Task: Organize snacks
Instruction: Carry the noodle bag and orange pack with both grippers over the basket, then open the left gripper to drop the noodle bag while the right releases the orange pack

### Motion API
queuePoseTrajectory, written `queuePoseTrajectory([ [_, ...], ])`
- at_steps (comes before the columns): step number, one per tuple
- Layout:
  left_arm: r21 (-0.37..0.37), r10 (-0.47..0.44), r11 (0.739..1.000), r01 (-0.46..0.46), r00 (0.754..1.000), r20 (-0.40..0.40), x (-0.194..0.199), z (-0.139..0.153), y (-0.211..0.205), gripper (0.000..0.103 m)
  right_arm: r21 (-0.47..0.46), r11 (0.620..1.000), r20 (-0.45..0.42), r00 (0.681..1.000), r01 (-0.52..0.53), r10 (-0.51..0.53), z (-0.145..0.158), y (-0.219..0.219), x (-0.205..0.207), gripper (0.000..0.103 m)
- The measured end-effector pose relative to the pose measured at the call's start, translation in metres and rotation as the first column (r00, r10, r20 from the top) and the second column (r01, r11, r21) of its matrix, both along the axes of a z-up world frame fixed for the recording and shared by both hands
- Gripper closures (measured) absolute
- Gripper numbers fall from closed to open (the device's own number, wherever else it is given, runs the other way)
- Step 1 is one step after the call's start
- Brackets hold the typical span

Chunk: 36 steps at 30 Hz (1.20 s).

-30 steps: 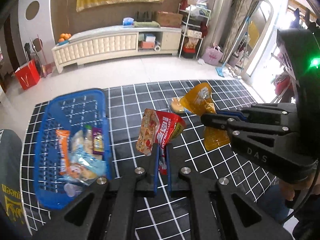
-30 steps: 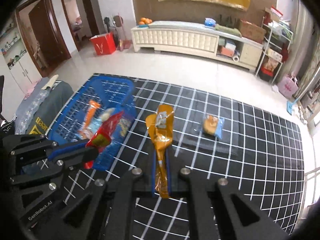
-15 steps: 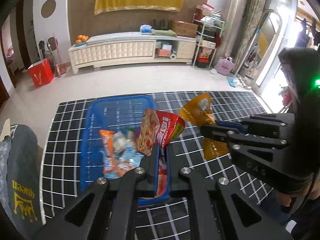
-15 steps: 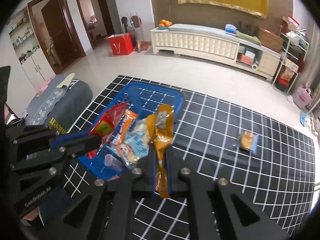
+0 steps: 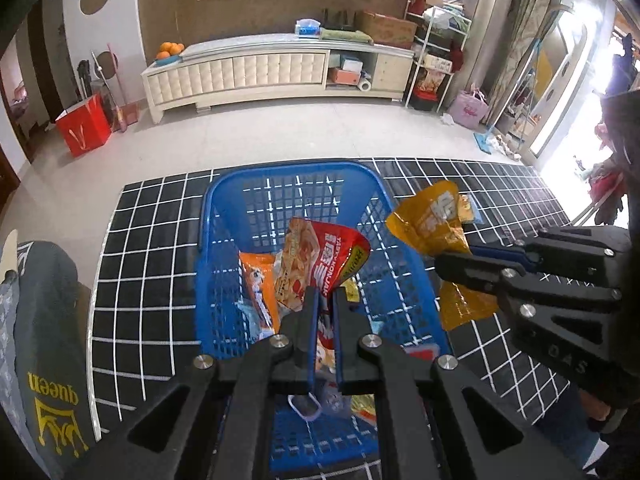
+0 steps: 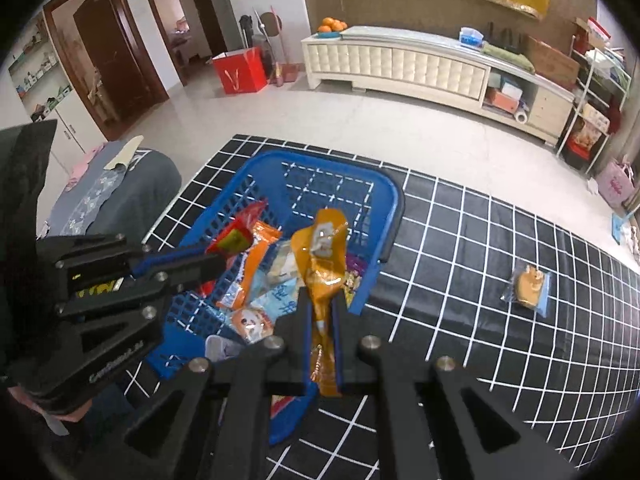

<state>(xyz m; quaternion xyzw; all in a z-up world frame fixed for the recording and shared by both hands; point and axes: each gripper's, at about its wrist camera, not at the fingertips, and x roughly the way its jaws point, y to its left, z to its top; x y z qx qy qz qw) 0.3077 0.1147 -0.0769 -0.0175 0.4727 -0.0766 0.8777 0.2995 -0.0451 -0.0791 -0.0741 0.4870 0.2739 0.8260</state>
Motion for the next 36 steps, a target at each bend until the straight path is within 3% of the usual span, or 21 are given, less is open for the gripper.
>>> queuePoseTrajectory([
  [7, -0.025, 0.008, 1.0, -0.008, 0.999, -0.032, 0.017, -0.016, 0.008, 0.096, -0.009, 1.0, -0.014, 1.0, 0.005, -0.006, -0.007, 0.002, 0.005, 0.092],
  [10, -0.032, 0.004, 0.999, -0.006, 0.999, -0.036, 0.018, -0.018, 0.007, 0.088, -0.008, 1.0, -0.014, 1.0, 0.009, -0.009, -0.006, 0.0, 0.003, 0.092],
  [12, -0.044, 0.012, 0.999, -0.014, 0.999, -0.05, 0.019, -0.018, 0.009, 0.076, -0.005, 1.0, -0.009, 1.0, 0.013, -0.014, -0.001, -0.001, 0.001, 0.092],
  [24, -0.021, 0.04, 0.999, -0.04, 0.999, 0.035, -0.018, 0.028, 0.031, 0.071, 0.021, 1.0, 0.029, 0.999, -0.017, 0.017, 0.029, 0.015, -0.016, 0.091],
  [36, -0.048, 0.114, 0.992, -0.114, 0.993, 0.002, -0.026, 0.01, 0.081, 0.069, -0.006, 0.998, -0.056, 0.997, -0.062, 0.061, -0.006, 0.063, 0.0, 0.091],
])
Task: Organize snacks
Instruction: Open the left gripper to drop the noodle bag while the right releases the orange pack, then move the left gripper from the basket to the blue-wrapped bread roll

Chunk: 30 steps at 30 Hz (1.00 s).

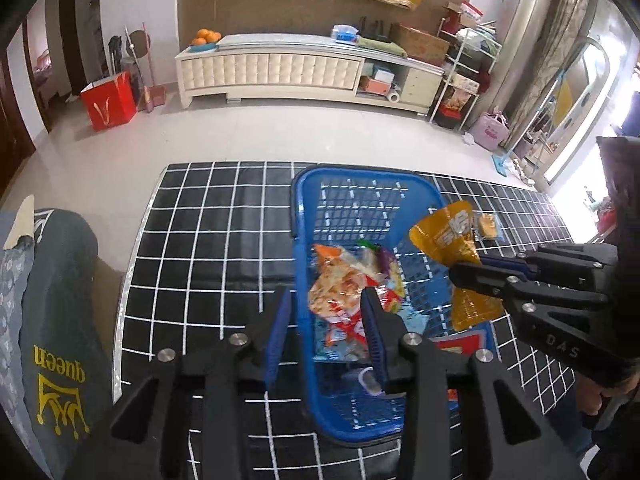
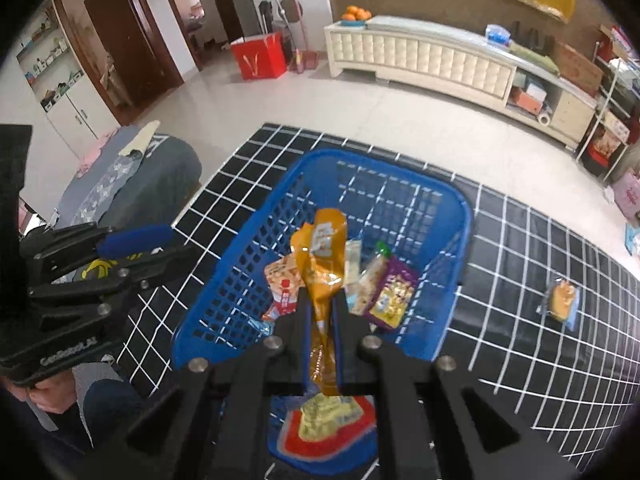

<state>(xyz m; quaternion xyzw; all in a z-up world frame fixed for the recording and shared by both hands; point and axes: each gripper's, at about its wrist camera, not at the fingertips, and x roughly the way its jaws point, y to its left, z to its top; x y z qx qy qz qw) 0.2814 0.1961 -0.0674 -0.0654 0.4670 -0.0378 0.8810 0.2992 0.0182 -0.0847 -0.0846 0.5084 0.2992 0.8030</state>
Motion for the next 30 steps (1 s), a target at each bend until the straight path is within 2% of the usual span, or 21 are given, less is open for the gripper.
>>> queuePoseTrajectory([
  [13, -0.049, 0.031, 0.998, -0.033, 0.998, -0.05, 0.015, -0.036, 0.024, 0.069, -0.085, 0.996, -0.056, 0.998, -0.01, 0.005, -0.037, 0.022, 0.015, 0.091],
  [18, -0.037, 0.024, 0.999, -0.026, 0.998, -0.055, 0.016, -0.037, 0.017, 0.069, -0.146, 0.989, -0.047, 0.999, 0.001, -0.008, -0.044, 0.025, 0.016, 0.082],
  [19, -0.038, 0.031, 0.999, -0.033, 0.998, -0.057, 0.017, -0.036, 0.017, 0.069, -0.143, 0.99, -0.053, 0.999, -0.003, -0.005, -0.044, 0.024, 0.016, 0.079],
  [21, -0.019, 0.042, 0.999, -0.043, 0.998, -0.047, 0.014, -0.031, 0.013, 0.068, -0.139, 0.99, -0.059, 0.998, -0.01, 0.001, -0.043, 0.022, 0.015, 0.065],
  [23, -0.009, 0.044, 0.999, -0.044, 0.998, -0.034, 0.012, -0.027, 0.011, 0.06, -0.123, 0.992, -0.059, 0.998, -0.017, 0.01, -0.036, 0.016, 0.012, 0.037],
  [30, 0.001, 0.017, 1.0, -0.017, 1.0, 0.008, 0.001, -0.006, -0.007, 0.06, -0.074, 0.997, 0.01, 1.0, 0.018, -0.017, 0.006, -0.017, 0.003, 0.034],
])
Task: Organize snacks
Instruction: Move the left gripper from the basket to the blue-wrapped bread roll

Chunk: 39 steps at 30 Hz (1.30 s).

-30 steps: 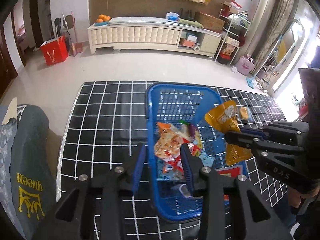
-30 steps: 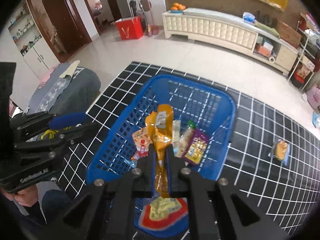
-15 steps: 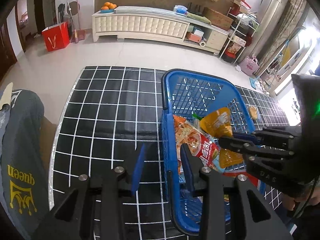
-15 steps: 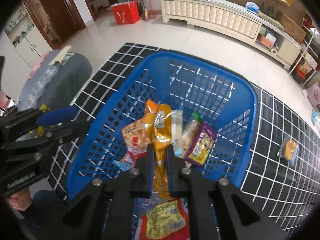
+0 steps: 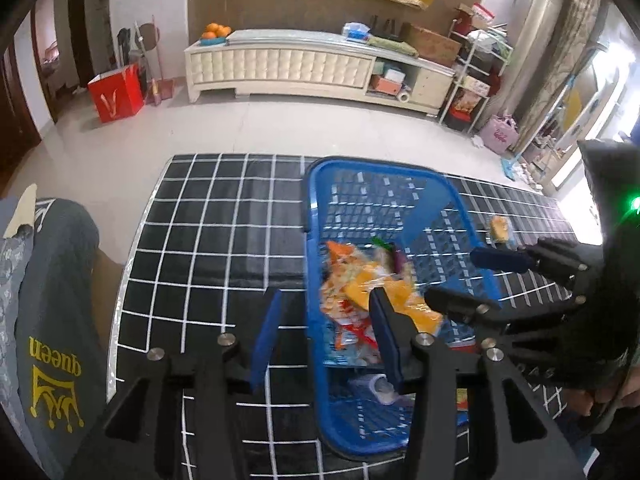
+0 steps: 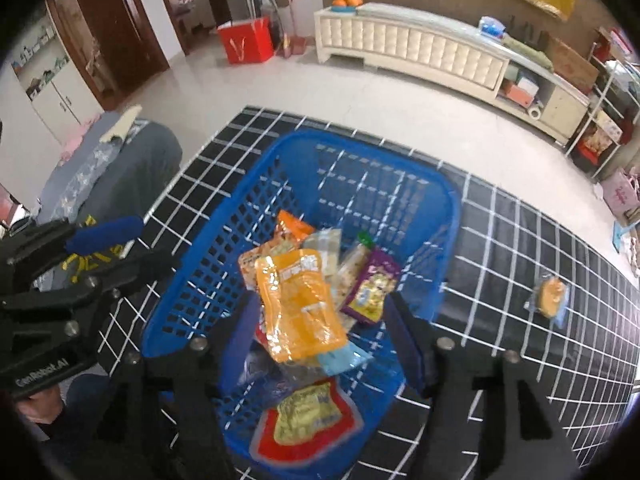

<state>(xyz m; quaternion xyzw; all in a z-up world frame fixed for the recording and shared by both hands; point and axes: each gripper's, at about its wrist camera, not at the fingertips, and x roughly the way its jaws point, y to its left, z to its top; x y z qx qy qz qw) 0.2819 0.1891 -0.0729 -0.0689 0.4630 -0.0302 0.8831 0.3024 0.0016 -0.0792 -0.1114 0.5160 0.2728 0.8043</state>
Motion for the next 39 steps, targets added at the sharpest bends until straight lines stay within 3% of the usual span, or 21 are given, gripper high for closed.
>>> queuePoseTrajectory([
  [13, 0.037, -0.088, 0.996, 0.085, 0.989, 0.114, -0.024, 0.067, -0.087, 0.06, 0.04, 0.991, 0.144, 0.98, 0.129, -0.134, 0.08, -0.114, -0.036, 0.034],
  [18, 0.009, -0.129, 0.992, 0.129, 0.985, 0.113, -0.018, 0.07, -0.135, 0.06, 0.055, 0.978, 0.154, 0.966, 0.204, -0.21, 0.086, -0.167, -0.036, 0.032],
  [25, 0.04, -0.17, 0.985, 0.167, 0.978, 0.12, 0.001, 0.063, -0.196, 0.06, 0.054, 0.956, 0.139, 0.946, 0.287, -0.292, 0.078, -0.225, -0.021, 0.03],
  [31, 0.078, -0.184, 0.981, 0.178, 0.979, 0.087, 0.028, 0.05, -0.23, 0.021, 0.051, 0.946, 0.109, 0.94, 0.321, -0.325, 0.059, -0.251, 0.008, 0.019],
  [35, 0.115, -0.17, 0.98, 0.162, 0.984, 0.062, 0.047, 0.036, -0.245, 0.018, 0.041, 0.938, 0.074, 0.936, 0.343, -0.345, 0.038, -0.267, 0.026, 0.017],
  [39, 0.088, -0.161, 0.983, 0.158, 0.987, 0.022, 0.067, 0.021, -0.254, 0.018, 0.036, 0.926, 0.047, 0.925, 0.375, -0.376, 0.021, -0.281, 0.041, 0.013],
])
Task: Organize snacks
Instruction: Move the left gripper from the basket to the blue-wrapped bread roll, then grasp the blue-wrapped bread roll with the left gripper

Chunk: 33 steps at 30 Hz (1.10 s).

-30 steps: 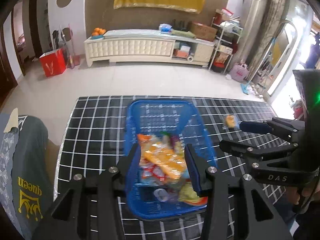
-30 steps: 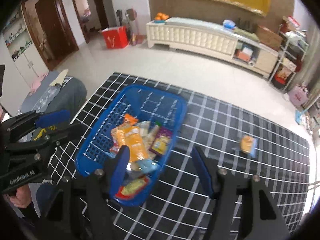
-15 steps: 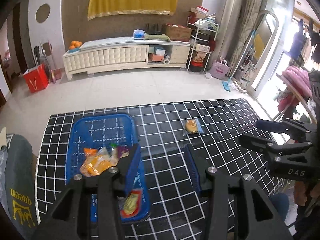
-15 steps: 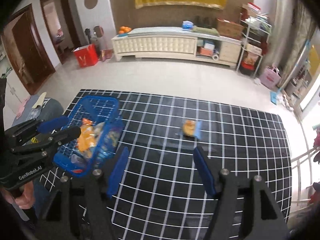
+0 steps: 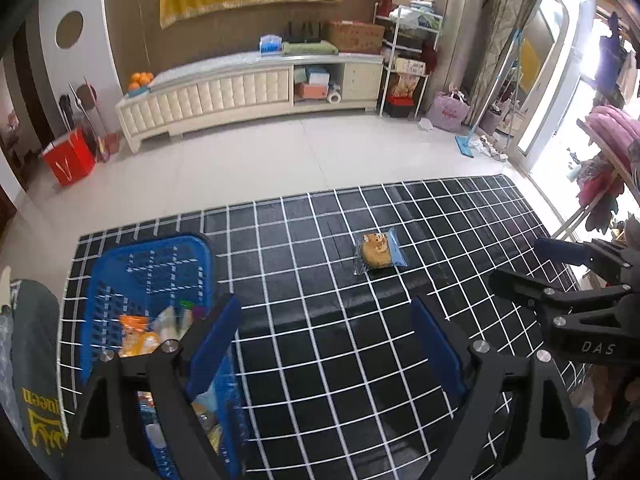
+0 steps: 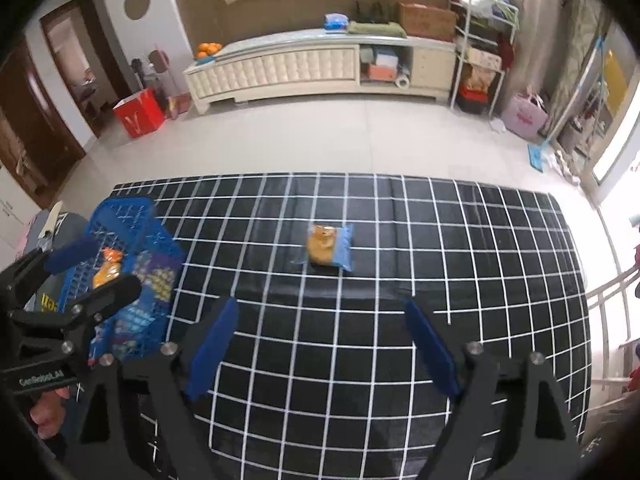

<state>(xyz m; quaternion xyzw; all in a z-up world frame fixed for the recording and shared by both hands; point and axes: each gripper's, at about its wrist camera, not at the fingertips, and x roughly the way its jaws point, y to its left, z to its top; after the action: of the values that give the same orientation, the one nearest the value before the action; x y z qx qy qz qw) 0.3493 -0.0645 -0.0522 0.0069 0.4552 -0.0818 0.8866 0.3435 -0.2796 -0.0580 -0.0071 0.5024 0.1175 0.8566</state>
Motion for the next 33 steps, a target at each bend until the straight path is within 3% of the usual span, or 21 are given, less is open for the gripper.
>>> queuePoseTrajectory([
  [7, 0.007, 0.019, 1.0, -0.019, 0.998, -0.056, 0.032, -0.028, -0.021, 0.018, 0.057, 0.997, -0.105, 0.994, 0.048, -0.042, -0.033, -0.02, 0.029, 0.004],
  [12, -0.053, 0.023, 0.998, -0.029, 0.994, -0.105, 0.052, -0.05, -0.034, 0.018, 0.046, 0.998, -0.124, 0.991, 0.052, -0.046, -0.046, -0.027, 0.04, 0.003],
  [16, -0.03, 0.012, 0.999, -0.017, 0.987, -0.163, 0.07, -0.073, -0.05, 0.018, 0.023, 0.997, -0.116, 0.991, 0.072, -0.069, -0.055, -0.038, 0.049, 0.002],
  [20, -0.078, -0.002, 0.997, -0.016, 0.972, -0.233, 0.087, -0.093, -0.059, 0.018, 0.0, 0.997, -0.134, 0.988, 0.08, -0.079, -0.07, -0.048, 0.062, 0.002],
  [26, -0.115, -0.013, 0.993, -0.016, 0.967, -0.256, 0.111, -0.113, -0.07, 0.018, -0.009, 0.994, -0.149, 0.983, 0.106, -0.106, -0.087, -0.065, 0.083, 0.002],
  [33, -0.098, -0.04, 0.995, 0.015, 0.964, -0.264, 0.144, -0.132, -0.095, 0.018, -0.012, 0.992, -0.158, 0.979, 0.129, -0.13, -0.1, -0.077, 0.101, 0.002],
])
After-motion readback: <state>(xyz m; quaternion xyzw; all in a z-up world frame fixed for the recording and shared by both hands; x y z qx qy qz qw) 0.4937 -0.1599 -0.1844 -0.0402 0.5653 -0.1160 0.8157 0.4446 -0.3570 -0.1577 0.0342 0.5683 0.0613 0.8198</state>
